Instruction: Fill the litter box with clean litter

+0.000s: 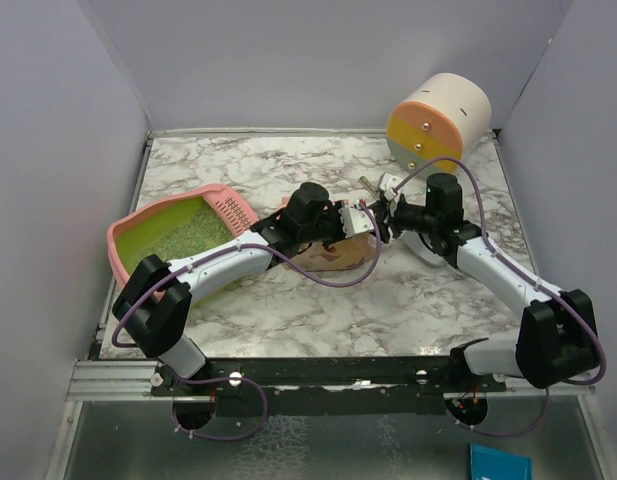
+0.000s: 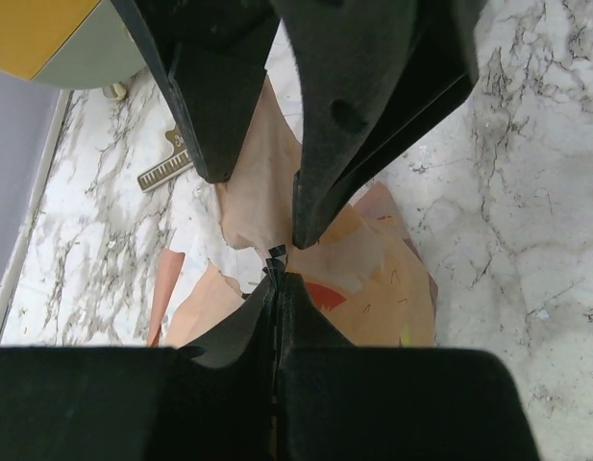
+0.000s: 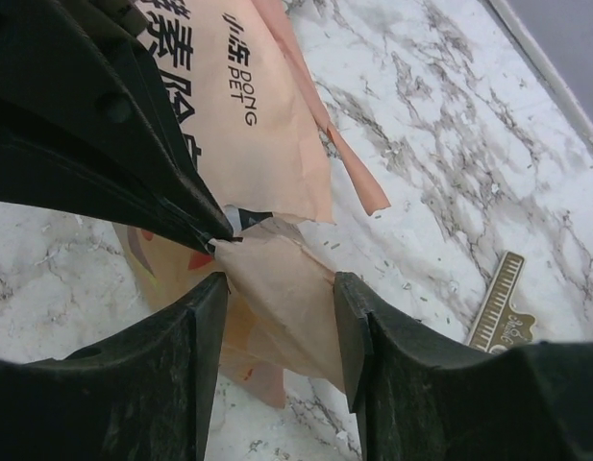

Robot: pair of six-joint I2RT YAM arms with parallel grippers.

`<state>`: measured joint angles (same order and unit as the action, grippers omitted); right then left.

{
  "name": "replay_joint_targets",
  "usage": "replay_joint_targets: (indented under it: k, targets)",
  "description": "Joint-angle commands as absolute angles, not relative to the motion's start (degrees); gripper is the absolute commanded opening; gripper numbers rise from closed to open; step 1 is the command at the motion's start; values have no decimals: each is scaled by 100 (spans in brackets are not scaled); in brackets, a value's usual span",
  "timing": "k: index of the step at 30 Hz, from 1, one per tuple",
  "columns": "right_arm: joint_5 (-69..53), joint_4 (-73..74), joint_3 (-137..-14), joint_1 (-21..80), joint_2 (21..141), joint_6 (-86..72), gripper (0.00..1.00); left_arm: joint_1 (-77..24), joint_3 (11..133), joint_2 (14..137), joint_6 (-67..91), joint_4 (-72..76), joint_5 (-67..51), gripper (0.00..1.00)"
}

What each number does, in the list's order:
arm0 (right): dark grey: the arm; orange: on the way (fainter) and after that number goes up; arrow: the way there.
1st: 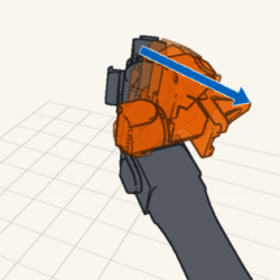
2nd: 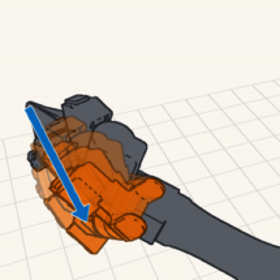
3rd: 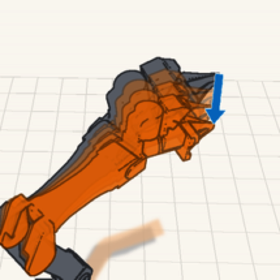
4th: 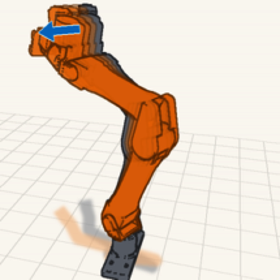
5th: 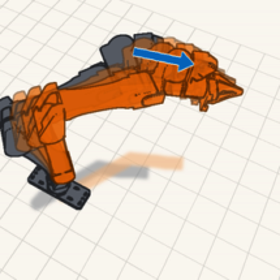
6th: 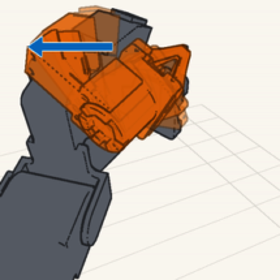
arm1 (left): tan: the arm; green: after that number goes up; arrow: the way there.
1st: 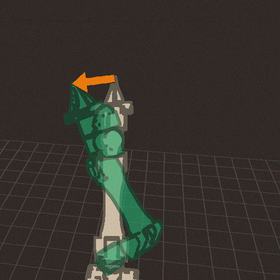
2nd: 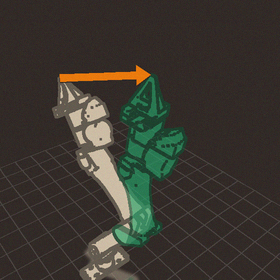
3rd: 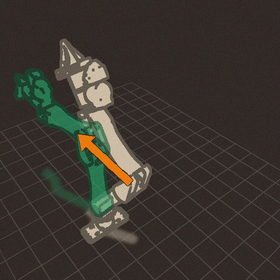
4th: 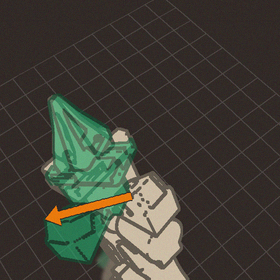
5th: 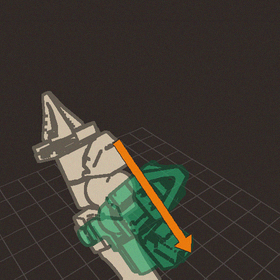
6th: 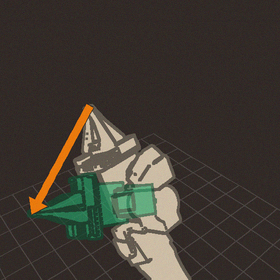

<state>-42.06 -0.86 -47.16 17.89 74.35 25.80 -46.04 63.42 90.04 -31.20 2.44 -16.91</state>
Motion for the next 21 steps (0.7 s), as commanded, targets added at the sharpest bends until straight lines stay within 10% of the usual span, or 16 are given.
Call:
replay_joint_targets:
  k: [1, 4, 13, 21]
  targets:
    - [-4480, 30, -4957, 1793, 7823, 2801, 42, -4606, 6785, 8916, -3209, 1048, -2056, 0]
    - [-3937, -34, -5001, 1791, 7875, 2451, 3, -4605, 6806, 8936, -3286, 978, -1948, 0]
    - [-2959, 427, -5167, 1784, 7565, 2031, 1, -4473, 7230, 9099, -3594, 41, -748, 1]
    - [-3235, 404, -4982, 1791, 7366, 2012, 1, -3994, 7233, 9056, -3540, -149, -1066, 34]
